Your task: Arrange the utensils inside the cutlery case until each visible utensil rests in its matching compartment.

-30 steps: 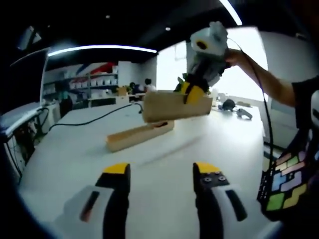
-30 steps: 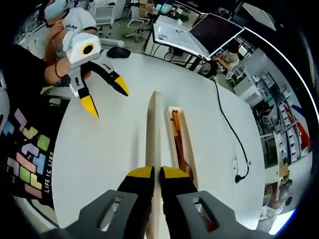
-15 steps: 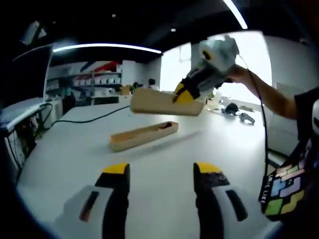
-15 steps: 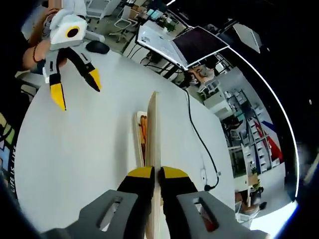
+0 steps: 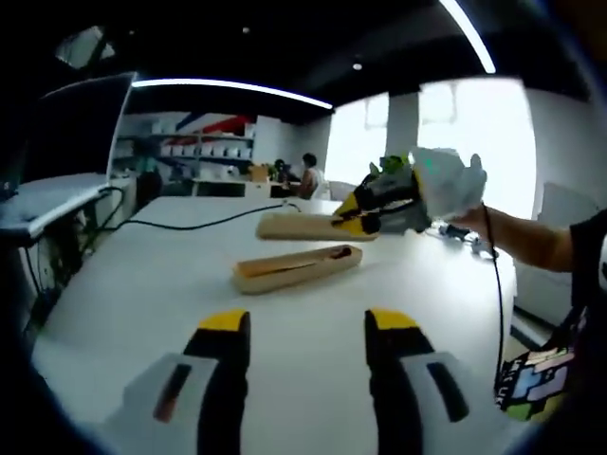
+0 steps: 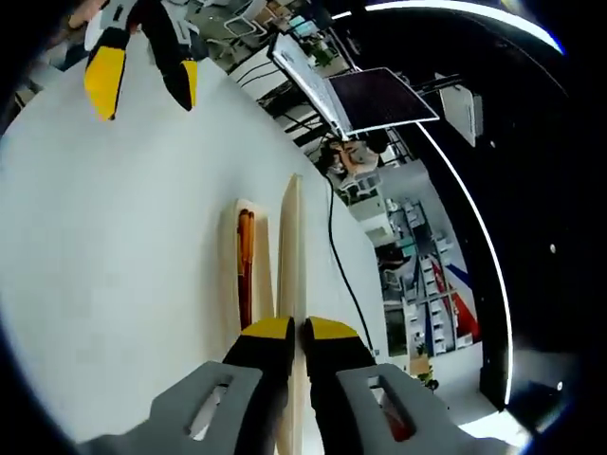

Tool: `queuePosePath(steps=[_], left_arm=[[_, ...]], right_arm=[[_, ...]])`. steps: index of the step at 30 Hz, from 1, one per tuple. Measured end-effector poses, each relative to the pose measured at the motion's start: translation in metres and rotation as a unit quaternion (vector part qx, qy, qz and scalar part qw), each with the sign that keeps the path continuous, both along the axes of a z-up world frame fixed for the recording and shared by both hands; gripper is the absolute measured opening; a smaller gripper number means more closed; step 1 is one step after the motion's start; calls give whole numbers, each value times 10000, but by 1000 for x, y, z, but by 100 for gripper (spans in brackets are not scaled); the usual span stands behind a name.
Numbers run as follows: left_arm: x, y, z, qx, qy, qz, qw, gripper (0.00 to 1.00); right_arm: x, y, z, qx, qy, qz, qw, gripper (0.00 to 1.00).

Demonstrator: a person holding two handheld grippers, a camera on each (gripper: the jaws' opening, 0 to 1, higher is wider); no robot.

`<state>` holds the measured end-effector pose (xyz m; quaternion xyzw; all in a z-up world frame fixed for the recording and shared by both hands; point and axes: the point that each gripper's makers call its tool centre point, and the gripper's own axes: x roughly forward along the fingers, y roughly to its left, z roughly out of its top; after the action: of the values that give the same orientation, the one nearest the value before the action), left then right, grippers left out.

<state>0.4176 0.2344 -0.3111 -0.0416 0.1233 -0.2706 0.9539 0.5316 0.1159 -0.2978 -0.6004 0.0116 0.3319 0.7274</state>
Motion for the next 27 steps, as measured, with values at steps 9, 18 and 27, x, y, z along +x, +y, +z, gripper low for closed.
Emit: queuePosePath(steps=[9,18,27], left_arm=[[21,11,6,-198,99,415,9989,49],[61,12,18,-961,399,473,9934,32],[102,14,-7,-1418,1079,826,9805,26]], right_arm=[[11,12,-6,-668,-1149,229,9909,3],[13,18,-10,-1064,-1706,359,9789,3],[12,20,-18,-1406,-1964,383,9696,3]])
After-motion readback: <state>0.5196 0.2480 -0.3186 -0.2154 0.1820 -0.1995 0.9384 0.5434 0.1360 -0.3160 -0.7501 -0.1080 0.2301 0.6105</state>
